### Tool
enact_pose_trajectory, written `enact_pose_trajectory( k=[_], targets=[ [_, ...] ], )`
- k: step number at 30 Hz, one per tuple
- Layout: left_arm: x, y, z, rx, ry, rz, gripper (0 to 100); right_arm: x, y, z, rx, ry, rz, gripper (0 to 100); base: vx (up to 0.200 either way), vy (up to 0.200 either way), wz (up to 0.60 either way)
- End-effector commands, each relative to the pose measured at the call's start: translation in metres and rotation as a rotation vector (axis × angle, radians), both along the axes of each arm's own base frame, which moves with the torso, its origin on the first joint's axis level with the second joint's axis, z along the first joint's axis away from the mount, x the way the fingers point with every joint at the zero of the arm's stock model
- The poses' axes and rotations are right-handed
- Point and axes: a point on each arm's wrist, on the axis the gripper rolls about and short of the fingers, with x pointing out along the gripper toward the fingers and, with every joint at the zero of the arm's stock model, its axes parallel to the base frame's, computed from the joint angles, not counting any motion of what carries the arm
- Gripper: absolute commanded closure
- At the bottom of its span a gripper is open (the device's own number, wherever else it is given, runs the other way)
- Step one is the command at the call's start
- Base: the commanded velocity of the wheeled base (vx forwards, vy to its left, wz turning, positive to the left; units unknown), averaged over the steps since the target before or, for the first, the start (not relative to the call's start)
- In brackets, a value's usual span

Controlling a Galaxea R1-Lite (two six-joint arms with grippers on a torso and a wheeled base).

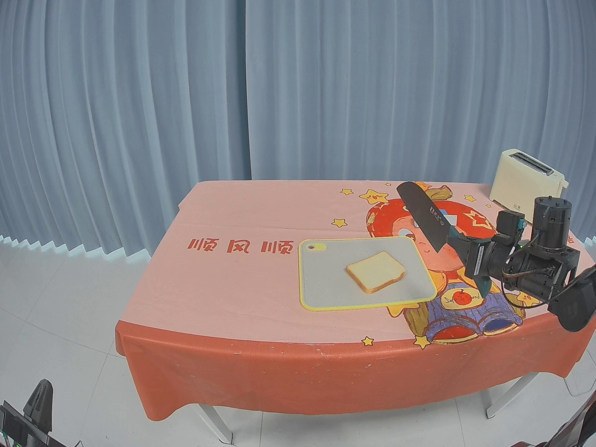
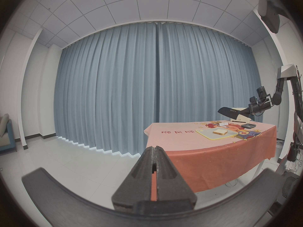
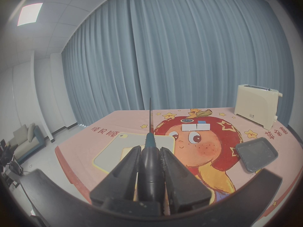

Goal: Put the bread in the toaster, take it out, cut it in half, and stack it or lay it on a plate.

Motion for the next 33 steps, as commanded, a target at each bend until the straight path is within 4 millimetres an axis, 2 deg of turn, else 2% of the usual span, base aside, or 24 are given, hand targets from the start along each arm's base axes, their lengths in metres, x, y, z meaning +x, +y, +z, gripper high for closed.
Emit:
enact_pose_trajectory(
  k=[1, 4, 5, 10, 17, 23, 33],
  targets=[
    [0.000, 0.000, -0.005, -0.001, 0.001, 0.000, 100, -0.012, 0.002, 0.005, -0.004, -0.018, 0.022, 100, 0.000, 0.000, 0.00],
    [0.000, 0.000, -0.005, -0.001, 0.001, 0.000, 100, -0.012, 0.002, 0.005, -0.004, -0.017, 0.024, 100, 0.000, 0.000, 0.00],
    [0.000, 0.000, -0.005, -0.001, 0.001, 0.000, 100, -0.015, 0.009, 0.000, -0.011, -0.005, 0.054, 100, 0.000, 0.000, 0.00],
    [0.000, 0.000, -0.005, -0.001, 0.001, 0.000, 100, -0.020, 0.018, -0.002, -0.017, -0.008, 0.093, 100, 0.000, 0.000, 0.00],
    [0.000, 0.000, -0.005, -0.001, 0.002, 0.000, 100, -0.024, 0.018, -0.007, -0.029, -0.006, 0.105, 100, 0.000, 0.000, 0.00],
    [0.000, 0.000, -0.005, -0.001, 0.002, 0.000, 100, -0.028, 0.029, -0.012, -0.043, 0.004, 0.142, 100, 0.000, 0.000, 0.00],
    [0.000, 0.000, -0.005, -0.001, 0.001, 0.000, 100, -0.028, 0.034, -0.021, -0.056, 0.038, 0.160, 100, 0.000, 0.000, 0.00]
  ],
)
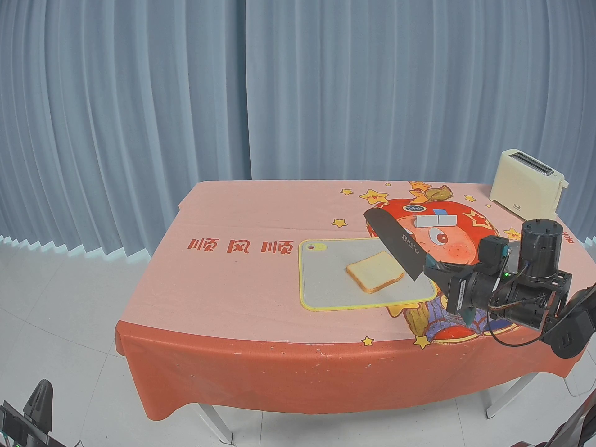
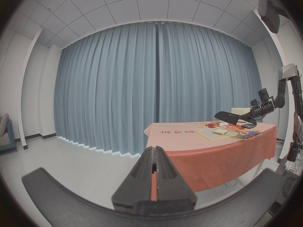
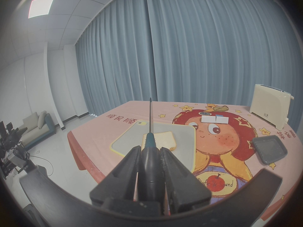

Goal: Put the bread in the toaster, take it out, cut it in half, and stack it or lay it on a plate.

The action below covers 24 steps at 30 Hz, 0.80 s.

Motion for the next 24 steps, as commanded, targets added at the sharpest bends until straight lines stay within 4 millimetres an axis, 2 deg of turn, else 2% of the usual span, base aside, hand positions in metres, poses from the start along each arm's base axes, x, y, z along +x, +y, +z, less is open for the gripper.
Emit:
enact_pose_trajectory(
  k=[1, 24],
  targets=[
    [0.000, 0.000, -0.005, -0.001, 0.001, 0.000, 100, 0.000, 0.002, -0.004, -0.005, 0.016, 0.007, 100, 0.000, 0.000, 0.00],
    [0.000, 0.000, -0.005, 0.001, 0.001, 0.000, 100, -0.005, 0.002, 0.005, 0.002, -0.020, 0.009, 100, 0.000, 0.000, 0.00]
  ],
)
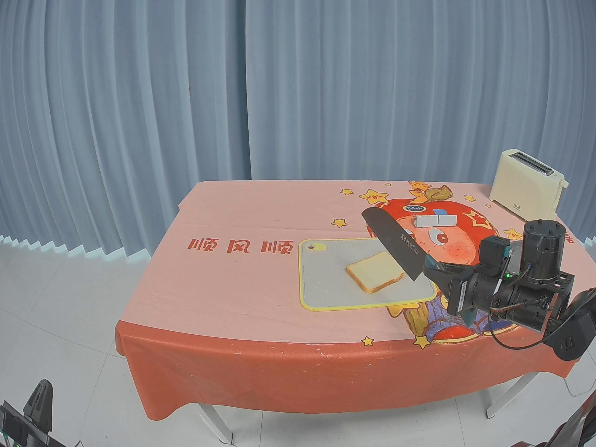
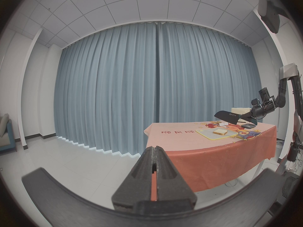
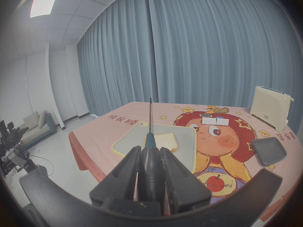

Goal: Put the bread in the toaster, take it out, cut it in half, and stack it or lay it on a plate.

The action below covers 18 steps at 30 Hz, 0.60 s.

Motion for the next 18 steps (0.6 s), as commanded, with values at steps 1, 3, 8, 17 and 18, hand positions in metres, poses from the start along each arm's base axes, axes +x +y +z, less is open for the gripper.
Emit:
enact_pose_trajectory(
  k=[1, 3, 8, 17, 18],
  targets=[
    [0.0001, 0.0000, -0.0053, 0.001, 0.002, 0.000, 100, 0.0001, -0.0002, 0.0025, 0.003, -0.017, -0.005, 100, 0.000, 0.000, 0.00],
    [0.0001, 0.0000, -0.0053, -0.001, 0.002, 0.000, 100, 0.0012, -0.0010, 0.0055, 0.004, -0.063, -0.020, 100, 0.000, 0.000, 0.00],
    [0.0001, 0.0000, -0.0050, 0.004, -0.001, -0.002, 100, 0.0010, -0.0025, 0.0082, 0.017, -0.117, -0.028, 100, 0.000, 0.000, 0.00],
    [0.0002, -0.0001, -0.0048, 0.004, -0.001, -0.003, 100, 0.0008, -0.0044, 0.0065, 0.016, -0.108, -0.035, 100, 0.000, 0.000, 0.00],
    [0.0001, -0.0001, -0.0048, 0.009, -0.003, -0.006, 100, 0.0004, -0.0032, 0.0066, 0.023, -0.106, -0.033, 100, 0.000, 0.000, 0.00]
  ],
)
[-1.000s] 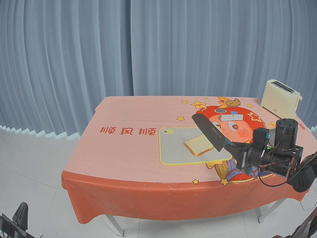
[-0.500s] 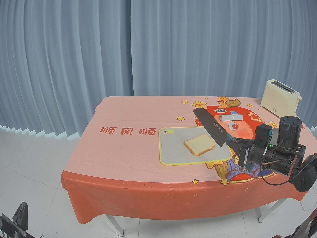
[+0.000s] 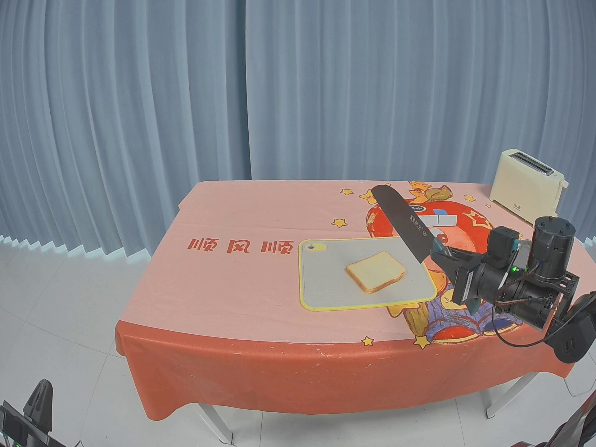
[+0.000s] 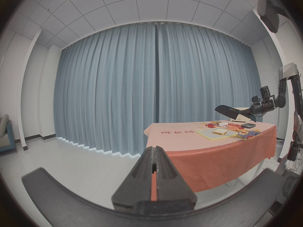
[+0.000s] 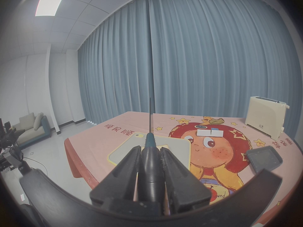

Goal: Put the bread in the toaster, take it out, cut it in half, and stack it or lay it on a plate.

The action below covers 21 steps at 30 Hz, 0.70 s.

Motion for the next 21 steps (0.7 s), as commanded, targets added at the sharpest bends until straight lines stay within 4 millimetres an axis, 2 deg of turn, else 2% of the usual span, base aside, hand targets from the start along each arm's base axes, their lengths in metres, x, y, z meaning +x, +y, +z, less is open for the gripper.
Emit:
enact_pose_trajectory(
  k=[1, 13, 21],
  targets=[
    [0.0001, -0.0001, -0.0053, 0.006, 0.002, -0.003, 100, -0.0009, 0.0017, -0.0010, 0.008, 0.007, 0.005, 100, 0.000, 0.000, 0.00],
    [0.0001, -0.0001, -0.0053, 0.021, 0.002, -0.003, 100, -0.0047, 0.0022, -0.0057, -0.002, 0.025, 0.012, 100, 0.000, 0.000, 0.00],
    [0.0001, -0.0001, -0.0053, 0.020, 0.002, -0.003, 100, -0.0042, -0.0005, -0.0075, -0.069, -0.002, 0.026, 100, 0.000, 0.000, 0.00]
  ],
)
